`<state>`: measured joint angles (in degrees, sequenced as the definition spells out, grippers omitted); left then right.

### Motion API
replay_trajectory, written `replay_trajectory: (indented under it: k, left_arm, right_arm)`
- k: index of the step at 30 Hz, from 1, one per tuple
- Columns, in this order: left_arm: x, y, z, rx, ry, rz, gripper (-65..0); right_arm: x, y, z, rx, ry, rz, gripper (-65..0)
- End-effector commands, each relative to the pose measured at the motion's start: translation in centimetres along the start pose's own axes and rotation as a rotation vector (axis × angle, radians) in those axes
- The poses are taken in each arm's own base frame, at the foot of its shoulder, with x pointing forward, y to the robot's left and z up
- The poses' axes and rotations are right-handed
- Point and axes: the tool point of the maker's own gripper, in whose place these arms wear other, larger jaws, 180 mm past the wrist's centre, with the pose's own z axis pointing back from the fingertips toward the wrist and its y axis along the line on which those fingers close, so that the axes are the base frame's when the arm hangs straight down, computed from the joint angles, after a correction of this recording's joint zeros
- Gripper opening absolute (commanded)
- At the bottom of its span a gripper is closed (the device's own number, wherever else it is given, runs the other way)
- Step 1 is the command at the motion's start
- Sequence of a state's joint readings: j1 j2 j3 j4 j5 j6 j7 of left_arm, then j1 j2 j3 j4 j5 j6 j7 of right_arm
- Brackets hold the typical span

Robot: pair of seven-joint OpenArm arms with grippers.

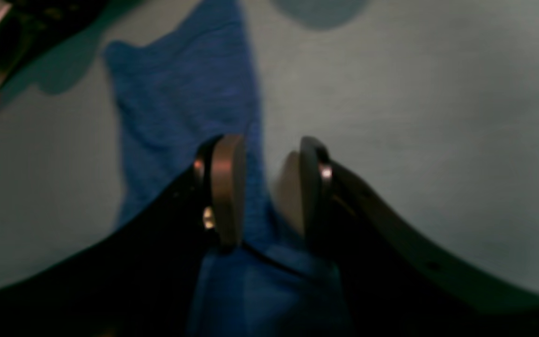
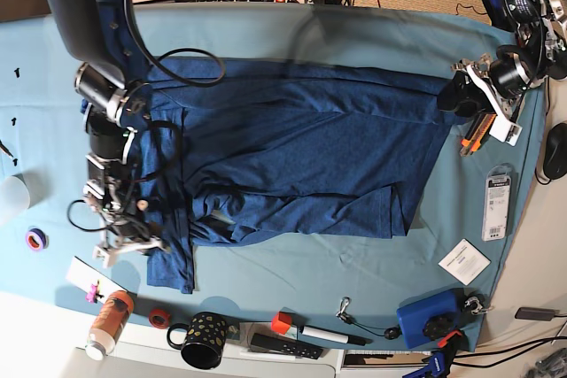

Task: Layout the t-shirt on the table in an organized manner, then fold the t-shirt properly
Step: 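Move the right gripper to the shirt hem and grasp it, then drag the held hem across the shirt toward the collar with right gripper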

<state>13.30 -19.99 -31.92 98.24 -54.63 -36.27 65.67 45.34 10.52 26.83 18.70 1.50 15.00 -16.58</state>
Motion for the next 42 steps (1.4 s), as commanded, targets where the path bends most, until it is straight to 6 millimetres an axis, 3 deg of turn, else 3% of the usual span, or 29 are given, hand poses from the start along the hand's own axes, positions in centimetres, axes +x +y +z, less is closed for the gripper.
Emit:
replay_trajectory:
  k: [1,7,12,17,22,27,32,37,42]
  left_arm:
    - [1.4,0.0,0.4,-0.003,-0.043,-0.023,-37.3]
    - [1.4,0.0,0.4,-0.002,-0.042,-0.023,-37.3]
    - [1.4,0.0,0.4,-0.002,-0.043,-0.023,-37.3]
    - [1.4,0.0,0.4,-0.002,-0.043,-0.023,-37.3]
    - [1.4,0.0,0.4,-0.002,-0.044,-0.024,-37.3]
    - [1.4,0.0,0.5,-0.002,-0.045,-0.024,-37.3]
    - [1.4,0.0,0.5,-0.002,-0.044,-0.024,-37.3]
    - [1.4,0.0,0.5,-0.002,-0.044,-0.023,-37.3]
    - [1.6,0.0,0.5,0.001,-0.054,-0.025,-37.3]
  right_arm:
    - [2.7,1.3,0.0,0.027,-0.051,0.005,-45.7]
    - [2.3,2.3,-0.2,0.038,-0.031,0.077,-45.7]
    - [2.3,2.0,-0.3,0.0,-0.028,0.127,-46.3]
    - [2.7,1.3,-0.2,-0.042,-0.048,0.117,-65.0]
    - [4.3,1.6,-0.1,-0.028,-0.133,0.121,-65.0]
    - [7.0,3.6,0.6,0.065,-0.208,0.157,-65.0]
    - [8.5,7.2,1.9,0.246,-0.21,0.201,-65.0]
    - [8.6,11.5,4.0,0.5,-0.175,0.176,-65.0]
    - [6.9,13.1,5.9,0.627,-0.105,0.034,-65.0]
